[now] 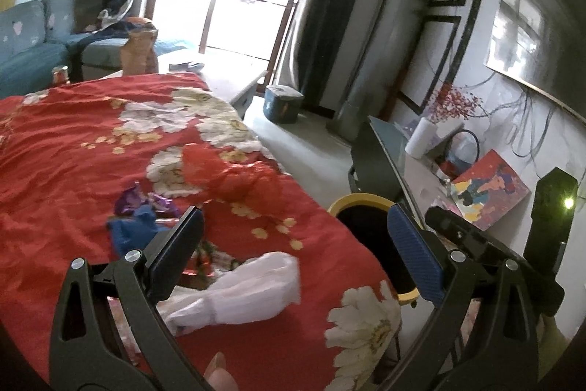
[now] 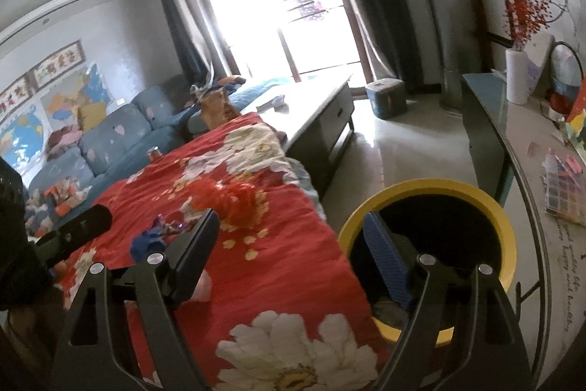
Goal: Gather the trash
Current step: 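Move both tools back toward the remaining trash on the bedspread, then close the left tool on the printed snack wrapper while the right tool grasps the white plastic bag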
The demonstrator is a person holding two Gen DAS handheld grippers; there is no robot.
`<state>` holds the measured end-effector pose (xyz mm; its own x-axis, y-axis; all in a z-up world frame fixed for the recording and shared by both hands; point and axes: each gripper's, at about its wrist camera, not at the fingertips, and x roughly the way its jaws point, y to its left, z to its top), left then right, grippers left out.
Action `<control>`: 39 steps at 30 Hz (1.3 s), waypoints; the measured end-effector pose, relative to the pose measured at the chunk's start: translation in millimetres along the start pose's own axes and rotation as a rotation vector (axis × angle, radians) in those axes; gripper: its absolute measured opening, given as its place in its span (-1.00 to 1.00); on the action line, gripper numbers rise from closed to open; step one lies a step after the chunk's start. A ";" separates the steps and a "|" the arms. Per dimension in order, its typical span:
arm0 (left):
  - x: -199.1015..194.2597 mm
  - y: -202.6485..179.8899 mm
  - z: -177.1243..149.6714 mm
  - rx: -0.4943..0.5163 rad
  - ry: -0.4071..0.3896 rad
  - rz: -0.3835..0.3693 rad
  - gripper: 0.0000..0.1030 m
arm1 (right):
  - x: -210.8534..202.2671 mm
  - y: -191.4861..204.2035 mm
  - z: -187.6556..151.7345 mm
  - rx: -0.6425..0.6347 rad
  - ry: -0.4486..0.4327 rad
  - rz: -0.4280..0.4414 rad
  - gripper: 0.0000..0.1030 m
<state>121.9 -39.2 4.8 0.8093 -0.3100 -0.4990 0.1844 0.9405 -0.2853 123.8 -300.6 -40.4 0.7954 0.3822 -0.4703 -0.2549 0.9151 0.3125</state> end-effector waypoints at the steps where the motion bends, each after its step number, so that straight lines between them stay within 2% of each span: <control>1: -1.6 2.6 0.2 -0.003 -0.001 0.005 0.78 | 1.0 3.8 -1.4 -0.006 0.003 0.008 0.53; 7: -11.2 28.8 -0.5 -0.043 -0.006 0.046 0.78 | 3.8 24.7 -6.4 -0.037 0.016 0.047 0.54; 21: -29.0 92.4 -14.3 -0.085 0.043 0.163 0.78 | 25.9 71.8 -21.8 -0.117 0.102 0.119 0.56; 28: -33.9 140.6 -32.1 -0.199 0.095 0.197 0.78 | 39.4 84.5 -31.4 -0.150 0.145 0.121 0.57; 35: -32.8 166.5 -44.1 -0.286 0.128 0.170 0.75 | 58.6 92.3 -35.2 -0.168 0.171 0.109 0.57; 39: -26.0 174.1 -51.3 -0.344 0.159 0.119 0.44 | 70.8 93.2 -37.9 -0.163 0.198 0.114 0.57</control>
<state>104.3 125.5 -73.9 0.7122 -0.2444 -0.6581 -0.1250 0.8783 -0.4615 135.5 -183.4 -75.9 0.6373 0.4872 -0.5970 -0.4344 0.8671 0.2439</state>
